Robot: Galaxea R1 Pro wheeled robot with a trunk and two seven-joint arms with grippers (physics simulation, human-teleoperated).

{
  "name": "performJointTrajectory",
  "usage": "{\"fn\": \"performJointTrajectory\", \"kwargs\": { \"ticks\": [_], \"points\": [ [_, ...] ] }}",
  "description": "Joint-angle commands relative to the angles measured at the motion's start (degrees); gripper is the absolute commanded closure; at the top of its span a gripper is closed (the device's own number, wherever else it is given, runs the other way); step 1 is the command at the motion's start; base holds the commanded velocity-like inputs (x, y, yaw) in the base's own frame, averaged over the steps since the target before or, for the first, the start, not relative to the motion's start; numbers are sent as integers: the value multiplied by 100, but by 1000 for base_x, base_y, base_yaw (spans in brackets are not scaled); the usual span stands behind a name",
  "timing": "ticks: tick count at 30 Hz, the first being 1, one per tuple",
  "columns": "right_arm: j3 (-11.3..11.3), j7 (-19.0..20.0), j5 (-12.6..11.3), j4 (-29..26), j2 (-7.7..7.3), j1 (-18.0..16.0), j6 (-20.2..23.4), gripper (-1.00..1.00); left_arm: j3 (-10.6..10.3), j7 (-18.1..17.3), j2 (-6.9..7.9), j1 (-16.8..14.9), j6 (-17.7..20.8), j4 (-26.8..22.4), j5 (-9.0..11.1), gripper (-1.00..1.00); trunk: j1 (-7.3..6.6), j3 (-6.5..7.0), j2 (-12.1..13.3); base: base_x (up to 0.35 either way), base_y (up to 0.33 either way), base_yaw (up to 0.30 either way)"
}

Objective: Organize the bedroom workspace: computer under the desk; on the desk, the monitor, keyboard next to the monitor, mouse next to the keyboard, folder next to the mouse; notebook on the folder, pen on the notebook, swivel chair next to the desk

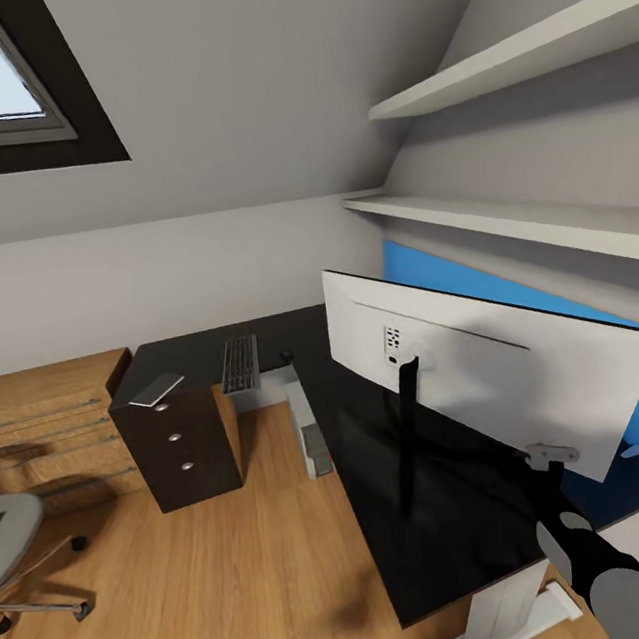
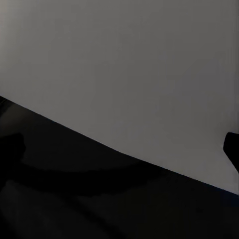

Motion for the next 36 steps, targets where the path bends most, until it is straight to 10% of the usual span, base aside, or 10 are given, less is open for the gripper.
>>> {"fn": "performJointTrajectory", "kwargs": {
  "ticks": [1, 36],
  "points": [
    [-52, 43, 37, 6, 3, -7, -22, -100, 14, -15, -3, 2, -9, -9, 34, -100, 1, -6, -5, 8, -6, 0],
    [-56, 43, 37, 12, 3, -7, -21, -100, 23, -15, -1, 2, -44, -9, 40, -100, 1, -6, -5, 61, -64, 0]
  ]
}}
